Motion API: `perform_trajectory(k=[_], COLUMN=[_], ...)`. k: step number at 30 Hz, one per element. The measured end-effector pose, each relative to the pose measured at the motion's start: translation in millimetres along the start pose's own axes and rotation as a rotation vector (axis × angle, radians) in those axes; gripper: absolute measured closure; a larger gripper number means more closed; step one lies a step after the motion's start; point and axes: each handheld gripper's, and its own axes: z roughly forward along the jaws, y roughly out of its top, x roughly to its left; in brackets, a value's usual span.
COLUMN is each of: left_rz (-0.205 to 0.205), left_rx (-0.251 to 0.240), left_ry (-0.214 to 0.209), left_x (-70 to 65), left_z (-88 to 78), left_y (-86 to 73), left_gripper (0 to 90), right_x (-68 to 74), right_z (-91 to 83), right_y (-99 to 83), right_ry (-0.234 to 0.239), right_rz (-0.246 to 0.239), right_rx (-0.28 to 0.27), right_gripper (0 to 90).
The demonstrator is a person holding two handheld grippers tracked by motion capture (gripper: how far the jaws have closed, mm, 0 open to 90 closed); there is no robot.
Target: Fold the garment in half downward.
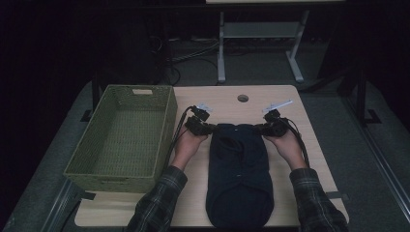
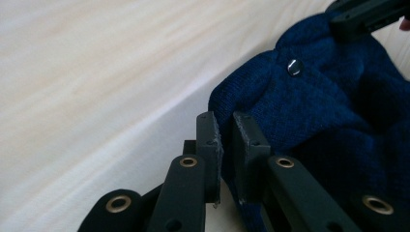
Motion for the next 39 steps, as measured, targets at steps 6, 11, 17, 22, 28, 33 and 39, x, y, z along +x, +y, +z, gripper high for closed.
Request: perform_trajectory(k=[6, 11, 17, 22, 28, 33, 39], left_rz=[0.012, 0.039, 0.055, 0.068, 0.081, 0.092, 0.107], left_rx=[-0.029, -0.067, -0.117, -0.146, -0.146, -0.145, -0.147], left_ry=[0.030, 0.067, 0.099, 0.120, 0.122, 0.115, 0.095], left_x=[-0.7, -3.9, -6.9, -10.1, -14.2, -18.1, -25.6], left_z=[-15.3, -29.0, -42.9, -52.9, -54.6, -53.0, -54.5], left_y=[11.1, 21.0, 32.6, 42.2, 38.1, 31.2, 23.7], left_gripper=[82.3, 82.3, 82.4, 82.4, 82.3, 82.3, 82.2], right_x=[5.8, 8.3, 12.3, 14.9, 20.4, 24.3, 30.2], right_z=[-12.3, -21.7, -36.3, -49.3, -51.4, -47.3, -53.1], right_y=[14.9, 26.5, 41.1, 55.2, 51.6, 37.6, 22.0], right_ry=[-0.030, -0.039, -0.067, -0.086, -0.099, -0.088, -0.079], right_rz=[-0.028, -0.044, -0.068, -0.094, -0.106, -0.110, -0.123], right_rx=[-0.046, -0.080, -0.123, -0.142, -0.164, -0.160, -0.176], right_gripper=[80.5, 80.6, 80.6, 80.6, 80.6, 80.6, 80.6])
